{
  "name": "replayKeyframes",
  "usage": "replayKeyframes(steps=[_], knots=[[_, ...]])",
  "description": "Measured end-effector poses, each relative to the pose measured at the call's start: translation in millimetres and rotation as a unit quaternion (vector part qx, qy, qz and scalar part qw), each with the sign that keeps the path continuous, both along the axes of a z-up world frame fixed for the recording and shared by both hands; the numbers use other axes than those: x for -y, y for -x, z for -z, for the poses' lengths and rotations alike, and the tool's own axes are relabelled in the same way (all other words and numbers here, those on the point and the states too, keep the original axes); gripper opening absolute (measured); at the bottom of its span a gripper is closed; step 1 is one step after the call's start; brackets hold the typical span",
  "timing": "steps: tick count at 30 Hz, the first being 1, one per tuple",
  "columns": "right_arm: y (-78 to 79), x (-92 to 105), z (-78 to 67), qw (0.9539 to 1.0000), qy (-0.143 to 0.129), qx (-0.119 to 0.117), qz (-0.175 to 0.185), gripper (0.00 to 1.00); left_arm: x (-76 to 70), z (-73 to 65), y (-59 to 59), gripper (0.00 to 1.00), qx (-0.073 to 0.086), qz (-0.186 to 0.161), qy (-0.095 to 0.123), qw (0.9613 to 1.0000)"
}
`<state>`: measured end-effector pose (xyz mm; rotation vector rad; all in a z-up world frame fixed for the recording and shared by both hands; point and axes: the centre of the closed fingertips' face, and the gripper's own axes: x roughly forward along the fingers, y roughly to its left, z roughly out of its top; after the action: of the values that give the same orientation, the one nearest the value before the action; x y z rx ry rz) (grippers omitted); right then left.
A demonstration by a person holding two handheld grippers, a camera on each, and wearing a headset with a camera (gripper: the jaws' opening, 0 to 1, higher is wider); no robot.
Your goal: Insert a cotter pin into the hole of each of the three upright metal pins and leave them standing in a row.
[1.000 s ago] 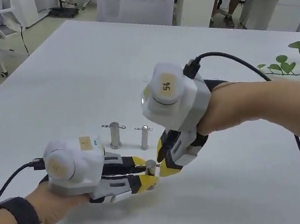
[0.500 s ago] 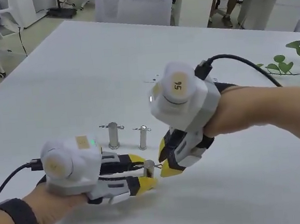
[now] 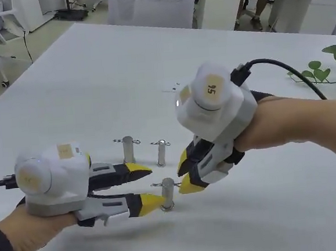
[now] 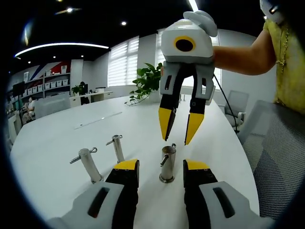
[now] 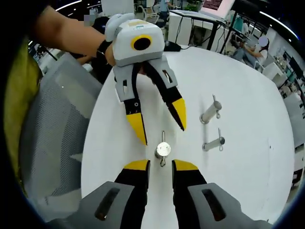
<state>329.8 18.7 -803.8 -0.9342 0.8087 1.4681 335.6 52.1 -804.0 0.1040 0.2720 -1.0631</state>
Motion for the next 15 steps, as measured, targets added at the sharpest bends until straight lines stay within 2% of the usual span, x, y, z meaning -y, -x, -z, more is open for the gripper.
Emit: replayKeyframes(steps=[3, 9, 15], knots=[[0.0, -2.0, -0.8, 1.0000, -0.005, 0.003, -0.001, 0.20, -5.1, -6.4, 5.6, 0.37, 0.002, -0.004, 0.004, 1.0000], [0.7, -7.0, -1.2, 0.9998, -0.017, 0.007, -0.002, 0.22, -15.5, -25.9, 19.9, 0.40, 0.008, -0.025, 0.030, 0.9992], [0.0, -6.6, 3.1, 0.9986, -0.051, 0.001, 0.014, 0.22, -23.3, -37.4, 37.6, 0.42, 0.006, -0.045, 0.053, 0.9976]])
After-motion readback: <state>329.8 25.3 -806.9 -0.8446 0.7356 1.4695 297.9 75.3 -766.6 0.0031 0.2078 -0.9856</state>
